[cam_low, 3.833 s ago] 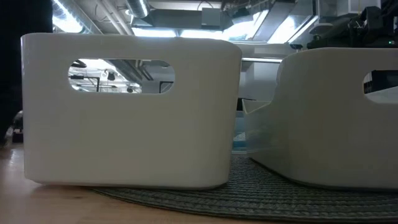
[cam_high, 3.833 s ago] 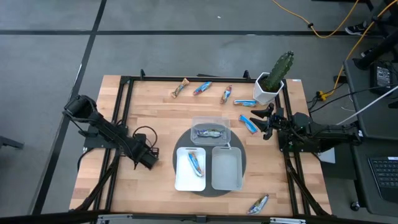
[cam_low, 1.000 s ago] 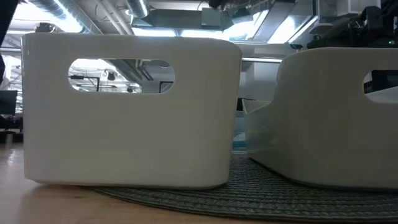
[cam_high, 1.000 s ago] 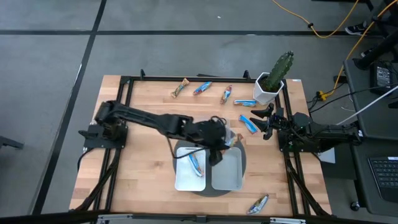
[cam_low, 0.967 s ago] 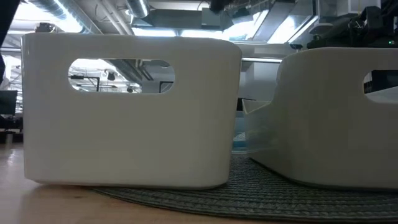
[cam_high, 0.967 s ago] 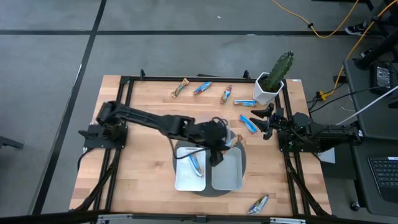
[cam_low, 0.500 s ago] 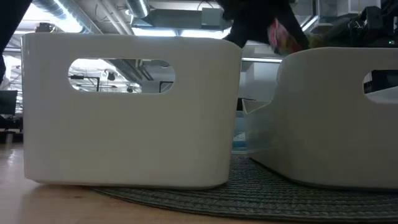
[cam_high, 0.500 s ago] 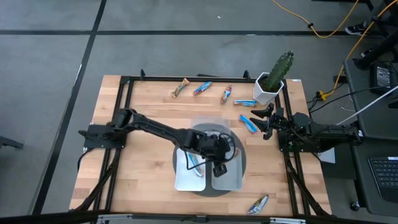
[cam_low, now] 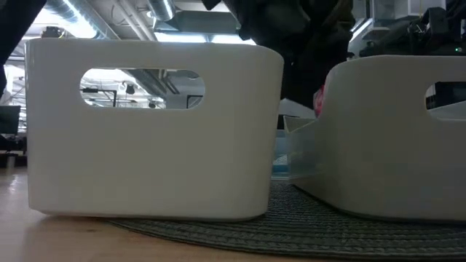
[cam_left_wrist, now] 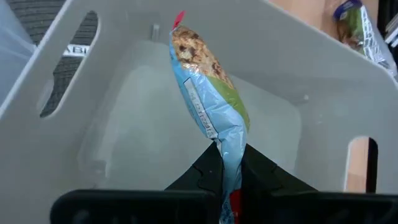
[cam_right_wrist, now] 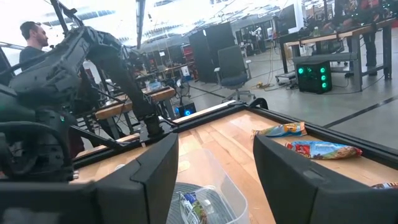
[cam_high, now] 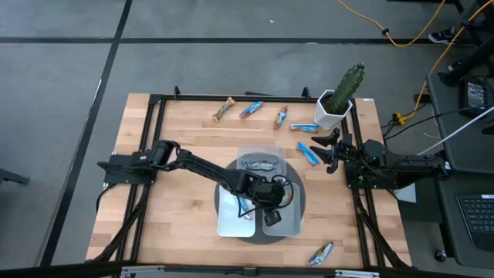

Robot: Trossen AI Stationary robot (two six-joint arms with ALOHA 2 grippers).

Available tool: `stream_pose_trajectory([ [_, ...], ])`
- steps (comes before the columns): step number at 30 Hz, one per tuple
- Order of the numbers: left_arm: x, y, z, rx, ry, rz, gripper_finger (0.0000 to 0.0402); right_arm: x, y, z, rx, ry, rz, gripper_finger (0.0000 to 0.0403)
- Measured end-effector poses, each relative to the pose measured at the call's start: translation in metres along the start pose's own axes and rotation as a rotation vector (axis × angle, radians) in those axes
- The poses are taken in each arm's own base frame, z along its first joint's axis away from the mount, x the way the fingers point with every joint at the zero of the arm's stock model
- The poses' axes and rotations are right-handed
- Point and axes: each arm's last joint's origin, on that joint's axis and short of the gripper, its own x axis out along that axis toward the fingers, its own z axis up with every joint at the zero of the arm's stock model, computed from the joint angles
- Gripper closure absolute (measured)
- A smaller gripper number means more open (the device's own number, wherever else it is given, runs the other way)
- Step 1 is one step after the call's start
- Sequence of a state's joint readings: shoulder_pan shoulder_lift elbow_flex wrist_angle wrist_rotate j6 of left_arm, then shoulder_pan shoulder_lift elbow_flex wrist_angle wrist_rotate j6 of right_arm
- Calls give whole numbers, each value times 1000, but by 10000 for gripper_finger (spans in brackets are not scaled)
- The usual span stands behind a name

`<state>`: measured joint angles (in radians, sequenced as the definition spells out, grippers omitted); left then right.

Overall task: Pick and place Granola Bars by type
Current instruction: Put the left red chocolate chip into the gray bin, then put the orange chocolate chip into the transparent bin

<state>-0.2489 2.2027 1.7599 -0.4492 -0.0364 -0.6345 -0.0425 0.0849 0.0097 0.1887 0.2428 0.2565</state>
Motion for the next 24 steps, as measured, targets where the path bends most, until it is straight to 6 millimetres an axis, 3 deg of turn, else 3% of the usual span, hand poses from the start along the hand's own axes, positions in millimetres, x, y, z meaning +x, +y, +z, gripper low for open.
stream_pose_trajectory([
  [5, -1, 0, 2, -2, -13, 4, 346, 0, 0, 0, 0, 0, 0, 193],
  [14, -7, 3, 6, -71, 5, -22, 229, 0, 0, 0, 0, 0, 0, 193],
  [18, -32, 2, 20, -101, -50, -40, 201, 0, 0, 0, -1, 0, 0, 193],
  [24, -80, 5, 40, -145, -165, -14, 201, 0, 0, 0, -1, 0, 0, 193],
])
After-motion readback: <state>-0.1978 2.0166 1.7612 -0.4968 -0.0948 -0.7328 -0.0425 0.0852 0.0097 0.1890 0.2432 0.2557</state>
